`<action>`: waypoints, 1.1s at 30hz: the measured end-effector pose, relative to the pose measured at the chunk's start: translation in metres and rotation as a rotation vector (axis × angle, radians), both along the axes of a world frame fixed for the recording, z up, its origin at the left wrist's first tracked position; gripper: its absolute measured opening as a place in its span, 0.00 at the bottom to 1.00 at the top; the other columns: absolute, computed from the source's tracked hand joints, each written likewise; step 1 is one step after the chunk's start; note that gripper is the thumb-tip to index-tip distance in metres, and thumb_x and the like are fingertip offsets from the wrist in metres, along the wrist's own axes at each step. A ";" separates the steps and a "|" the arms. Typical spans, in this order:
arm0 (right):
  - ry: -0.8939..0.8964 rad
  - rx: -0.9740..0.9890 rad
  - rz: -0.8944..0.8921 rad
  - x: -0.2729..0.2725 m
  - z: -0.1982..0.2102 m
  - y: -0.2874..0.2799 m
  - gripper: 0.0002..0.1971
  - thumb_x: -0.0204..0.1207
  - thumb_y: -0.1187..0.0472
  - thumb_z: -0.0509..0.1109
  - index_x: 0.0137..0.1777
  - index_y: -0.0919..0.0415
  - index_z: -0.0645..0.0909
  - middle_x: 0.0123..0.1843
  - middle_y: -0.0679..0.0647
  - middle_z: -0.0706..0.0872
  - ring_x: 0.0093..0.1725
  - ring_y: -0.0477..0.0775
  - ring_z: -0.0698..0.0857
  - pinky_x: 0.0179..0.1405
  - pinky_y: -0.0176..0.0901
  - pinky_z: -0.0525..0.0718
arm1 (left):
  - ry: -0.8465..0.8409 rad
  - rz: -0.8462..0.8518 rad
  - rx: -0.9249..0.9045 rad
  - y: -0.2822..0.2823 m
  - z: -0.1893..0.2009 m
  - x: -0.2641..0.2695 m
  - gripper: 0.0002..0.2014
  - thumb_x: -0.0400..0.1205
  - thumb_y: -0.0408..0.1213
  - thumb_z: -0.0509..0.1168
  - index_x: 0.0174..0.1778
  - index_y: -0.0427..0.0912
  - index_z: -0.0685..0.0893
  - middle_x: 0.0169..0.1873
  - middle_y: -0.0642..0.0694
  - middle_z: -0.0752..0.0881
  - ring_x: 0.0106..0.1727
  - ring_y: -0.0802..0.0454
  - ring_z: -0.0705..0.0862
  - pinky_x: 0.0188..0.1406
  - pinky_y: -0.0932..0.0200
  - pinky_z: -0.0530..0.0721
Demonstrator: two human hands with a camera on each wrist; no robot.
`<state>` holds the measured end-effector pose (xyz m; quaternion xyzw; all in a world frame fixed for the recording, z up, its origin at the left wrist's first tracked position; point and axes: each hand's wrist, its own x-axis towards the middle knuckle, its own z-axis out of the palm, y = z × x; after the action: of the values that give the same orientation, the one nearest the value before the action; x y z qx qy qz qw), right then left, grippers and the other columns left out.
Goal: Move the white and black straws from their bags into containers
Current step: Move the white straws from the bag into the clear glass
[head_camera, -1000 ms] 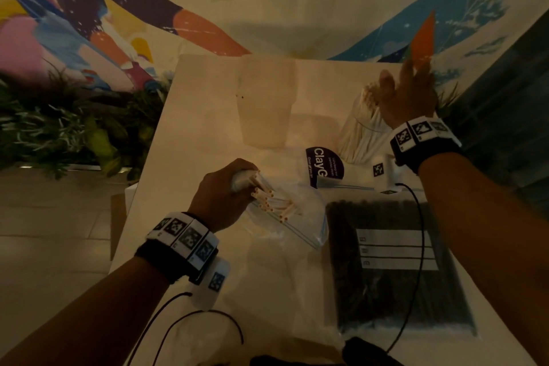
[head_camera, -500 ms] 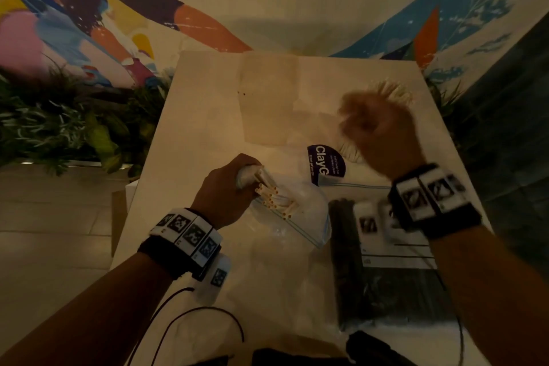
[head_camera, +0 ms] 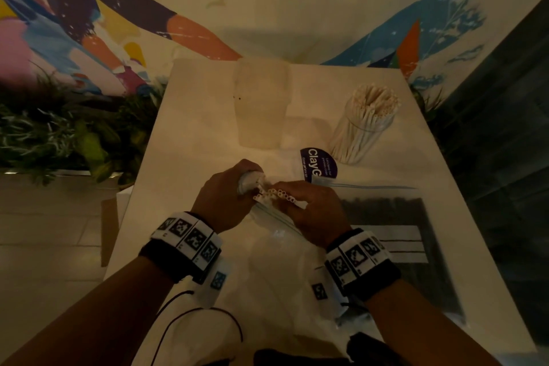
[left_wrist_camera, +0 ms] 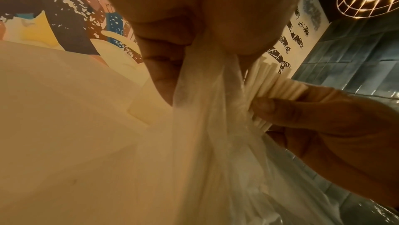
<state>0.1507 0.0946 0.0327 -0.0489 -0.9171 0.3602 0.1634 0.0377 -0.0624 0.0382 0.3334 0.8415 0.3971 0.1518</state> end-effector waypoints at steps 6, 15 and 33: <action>-0.008 0.028 -0.109 0.007 -0.014 0.003 0.09 0.76 0.48 0.70 0.54 0.45 0.86 0.49 0.46 0.91 0.47 0.46 0.87 0.49 0.48 0.86 | -0.002 -0.005 -0.003 -0.002 -0.006 0.001 0.11 0.71 0.51 0.61 0.49 0.65 0.74 0.46 0.48 0.87 0.45 0.41 0.85 0.42 0.46 0.84; -0.015 0.037 -0.405 0.010 -0.015 0.006 0.12 0.80 0.49 0.64 0.37 0.53 0.76 0.31 0.47 0.79 0.31 0.48 0.79 0.33 0.43 0.78 | -0.017 0.023 -0.008 -0.006 -0.003 0.006 0.13 0.70 0.52 0.64 0.51 0.61 0.76 0.45 0.47 0.87 0.44 0.40 0.85 0.42 0.45 0.84; -0.093 -0.318 -0.364 -0.006 -0.018 0.008 0.11 0.78 0.70 0.63 0.37 0.56 0.77 0.39 0.46 0.85 0.43 0.47 0.85 0.49 0.42 0.85 | -0.002 0.005 -0.011 -0.003 -0.004 0.000 0.13 0.70 0.55 0.63 0.50 0.63 0.74 0.44 0.47 0.87 0.43 0.40 0.84 0.41 0.45 0.84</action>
<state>0.1447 0.1027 0.0152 -0.2549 -0.8316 0.4619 0.1736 0.0372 -0.0650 0.0340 0.3299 0.8444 0.3932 0.1535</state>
